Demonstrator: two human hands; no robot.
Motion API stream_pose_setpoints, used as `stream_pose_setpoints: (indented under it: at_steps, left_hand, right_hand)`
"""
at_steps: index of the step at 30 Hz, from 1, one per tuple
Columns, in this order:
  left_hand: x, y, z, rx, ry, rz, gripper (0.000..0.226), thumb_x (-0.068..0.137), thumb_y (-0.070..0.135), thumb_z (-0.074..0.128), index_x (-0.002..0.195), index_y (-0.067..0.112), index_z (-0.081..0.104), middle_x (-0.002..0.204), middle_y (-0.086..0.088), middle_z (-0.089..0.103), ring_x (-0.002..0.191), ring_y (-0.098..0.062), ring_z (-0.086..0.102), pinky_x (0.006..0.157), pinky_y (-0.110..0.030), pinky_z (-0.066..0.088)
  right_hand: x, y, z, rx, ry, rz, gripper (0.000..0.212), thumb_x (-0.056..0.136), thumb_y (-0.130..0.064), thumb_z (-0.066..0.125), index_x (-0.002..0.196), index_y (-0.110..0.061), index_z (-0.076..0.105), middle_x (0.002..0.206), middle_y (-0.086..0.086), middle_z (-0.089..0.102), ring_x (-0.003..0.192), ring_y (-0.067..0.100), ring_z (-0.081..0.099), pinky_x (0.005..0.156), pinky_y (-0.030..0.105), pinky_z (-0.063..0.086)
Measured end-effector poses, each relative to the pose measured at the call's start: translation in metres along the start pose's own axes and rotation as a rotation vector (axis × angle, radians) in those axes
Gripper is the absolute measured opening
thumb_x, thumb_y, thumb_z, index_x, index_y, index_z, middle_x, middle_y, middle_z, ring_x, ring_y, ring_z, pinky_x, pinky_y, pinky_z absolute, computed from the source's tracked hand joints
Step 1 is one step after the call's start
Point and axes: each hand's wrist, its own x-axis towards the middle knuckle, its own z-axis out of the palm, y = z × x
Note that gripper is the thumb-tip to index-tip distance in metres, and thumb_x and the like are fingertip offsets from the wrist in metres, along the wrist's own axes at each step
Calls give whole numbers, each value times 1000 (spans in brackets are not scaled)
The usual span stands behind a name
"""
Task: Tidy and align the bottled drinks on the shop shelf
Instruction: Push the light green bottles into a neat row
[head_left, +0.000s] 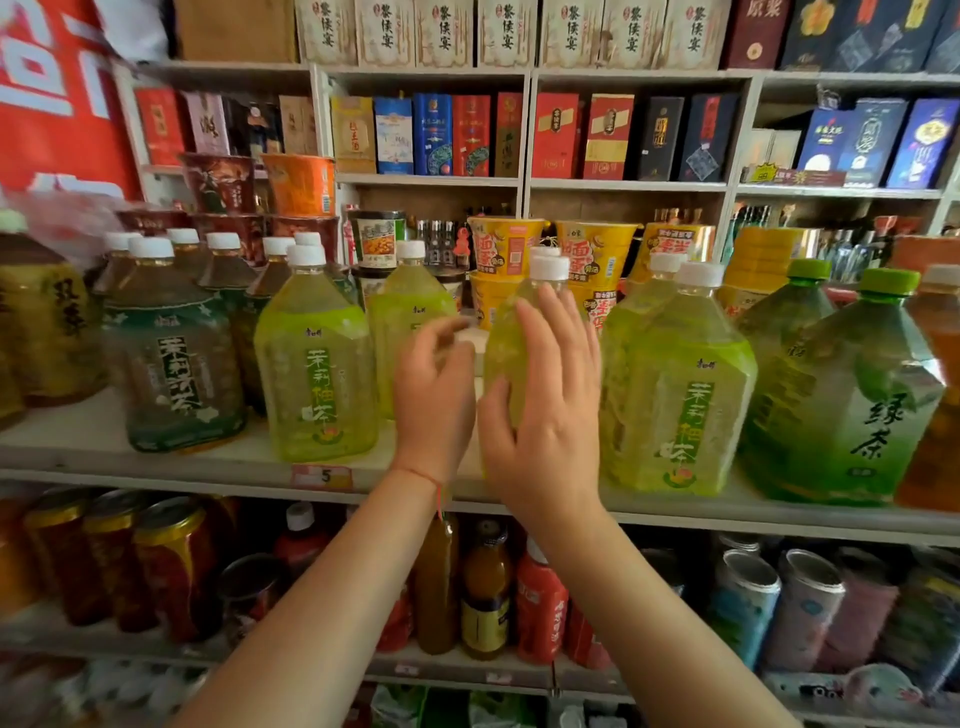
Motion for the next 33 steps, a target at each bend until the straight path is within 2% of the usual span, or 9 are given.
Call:
stream_pose_setpoints:
  at_steps: [2, 4, 6, 10, 13, 16, 19, 23, 33]
  left_hand:
    - [4, -1, -26, 358, 210, 508, 19, 91, 7, 54, 103, 11, 69, 115, -7, 63, 113, -23, 58, 100, -39, 46]
    - [13, 0, -54, 605, 373, 733, 22, 87, 8, 58, 107, 5, 69, 122, -18, 59, 119, -33, 55, 105, -47, 42]
    - [26, -6, -79, 833, 426, 688, 32, 89, 19, 62, 119, 9, 68, 136, -21, 54, 131, -37, 48, 112, -54, 34]
    - [44, -17, -118, 1142, 131, 464, 70, 84, 65, 64, 142, 26, 52, 143, -25, 49, 134, -42, 45, 121, -61, 16]
    - [57, -13, -132, 1133, 57, 470, 75, 75, 70, 66, 137, 32, 52, 132, -25, 55, 127, -40, 52, 121, -61, 17]
    - [66, -10, -139, 1039, -9, 461, 74, 72, 71, 68, 134, 35, 53, 129, -23, 56, 126, -38, 51, 120, -59, 23]
    - [67, -18, -148, 949, -72, 506, 72, 74, 68, 71, 135, 33, 53, 130, -21, 50, 122, -39, 48, 105, -51, 42]
    - [72, -29, -156, 859, -79, 572, 71, 76, 64, 72, 138, 32, 55, 132, -20, 47, 122, -38, 45, 88, -43, 51]
    - [77, -36, -159, 777, -66, 596, 65, 80, 63, 69, 136, 31, 59, 130, -22, 50, 121, -41, 47, 81, -42, 53]
  right_hand:
    - [-4, -9, 11, 4, -43, -43, 48, 92, -5, 48, 140, 4, 51, 153, 19, 43, 150, 32, 27, 124, 50, 18]
    - [-11, -19, 28, 29, -94, -72, 47, 92, -2, 47, 138, 4, 53, 152, 19, 43, 150, 33, 27, 123, 50, 20]
    - [-18, -28, 47, 64, -150, -59, 47, 91, 1, 44, 137, 4, 53, 152, 20, 43, 150, 33, 28, 122, 49, 25]
    - [-13, -46, 84, 86, -324, 295, 59, 93, 4, 46, 150, -5, 35, 158, 18, 29, 149, 33, 26, 117, 46, 34]
    - [12, -41, 107, -75, -434, 520, 78, 98, -15, 57, 159, -11, 7, 158, 23, 21, 146, 39, 27, 113, 52, 36]
    - [39, -31, 119, -158, -482, 671, 100, 93, -23, 70, 160, -25, -4, 156, 20, 24, 141, 38, 34, 108, 51, 41]
    - [53, -26, 132, -153, -507, 699, 102, 92, -24, 71, 159, -35, -6, 147, 21, 33, 128, 39, 46, 98, 46, 44]
    - [59, -24, 145, -144, -474, 739, 98, 93, -24, 69, 158, -41, -3, 145, 22, 33, 120, 39, 52, 85, 38, 39]
    - [45, -31, 133, -347, -364, 723, 113, 79, -32, 82, 154, -45, -1, 149, 22, 29, 131, 42, 45, 98, 52, 50]
